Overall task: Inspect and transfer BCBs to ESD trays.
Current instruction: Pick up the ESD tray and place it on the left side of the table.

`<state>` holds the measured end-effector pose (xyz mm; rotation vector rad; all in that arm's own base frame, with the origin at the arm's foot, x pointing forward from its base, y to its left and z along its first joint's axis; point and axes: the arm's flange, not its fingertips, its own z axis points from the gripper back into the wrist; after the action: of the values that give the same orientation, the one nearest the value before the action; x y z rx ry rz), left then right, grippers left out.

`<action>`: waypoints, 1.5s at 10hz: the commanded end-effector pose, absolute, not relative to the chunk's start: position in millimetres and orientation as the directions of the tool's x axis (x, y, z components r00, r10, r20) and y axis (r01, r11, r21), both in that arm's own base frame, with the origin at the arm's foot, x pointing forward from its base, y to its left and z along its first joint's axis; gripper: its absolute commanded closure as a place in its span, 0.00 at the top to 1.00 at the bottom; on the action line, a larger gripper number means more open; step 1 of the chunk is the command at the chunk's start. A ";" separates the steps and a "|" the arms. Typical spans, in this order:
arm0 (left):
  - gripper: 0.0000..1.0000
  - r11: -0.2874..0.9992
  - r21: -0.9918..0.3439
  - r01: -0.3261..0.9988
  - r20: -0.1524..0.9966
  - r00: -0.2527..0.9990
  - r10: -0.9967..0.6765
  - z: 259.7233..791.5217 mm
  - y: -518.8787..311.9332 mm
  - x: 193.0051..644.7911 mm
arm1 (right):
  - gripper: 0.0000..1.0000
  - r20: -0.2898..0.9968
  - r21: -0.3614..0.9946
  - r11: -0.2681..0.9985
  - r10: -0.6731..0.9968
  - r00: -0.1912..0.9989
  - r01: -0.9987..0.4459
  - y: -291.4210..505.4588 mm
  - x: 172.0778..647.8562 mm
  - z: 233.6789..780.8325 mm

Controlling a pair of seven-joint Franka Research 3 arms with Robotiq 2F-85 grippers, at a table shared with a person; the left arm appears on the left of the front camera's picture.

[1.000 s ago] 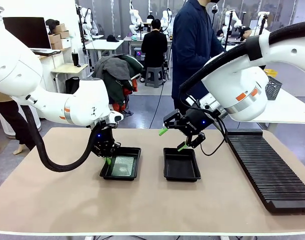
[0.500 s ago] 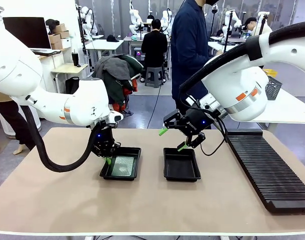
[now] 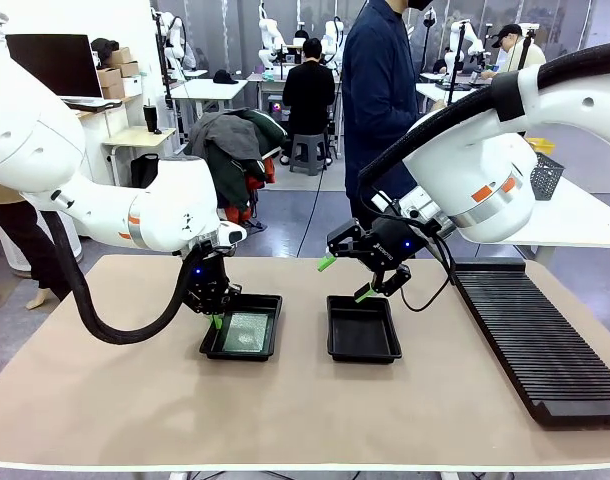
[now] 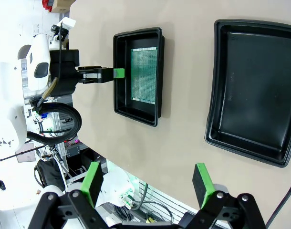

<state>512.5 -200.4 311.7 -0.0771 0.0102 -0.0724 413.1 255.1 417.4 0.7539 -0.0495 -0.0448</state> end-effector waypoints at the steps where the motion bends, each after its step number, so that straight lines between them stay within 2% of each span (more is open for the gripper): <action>1: 0.03 0.994 -0.077 0.072 -0.007 0.997 -0.073 311.7 -200.4 512.5 | 1.00 0.025 0.667 0.744 -0.079 0.997 0.042 258.5 416.6 418.2; 10: 0.03 0.876 -0.475 0.085 0.067 0.996 -0.060 326.8 -77.3 488.3 | 1.00 0.025 0.667 0.744 -0.079 0.997 0.042 258.5 416.6 418.2; 15: 0.03 0.874 -0.485 0.038 0.062 0.998 -0.010 334.1 36.0 468.7 | 1.00 0.025 0.667 0.744 -0.079 0.997 0.042 258.5 416.6 418.2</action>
<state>472.5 22.5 332.3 -0.5099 -0.0644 -0.0107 413.3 255.2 417.5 0.7540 -0.0498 -0.0448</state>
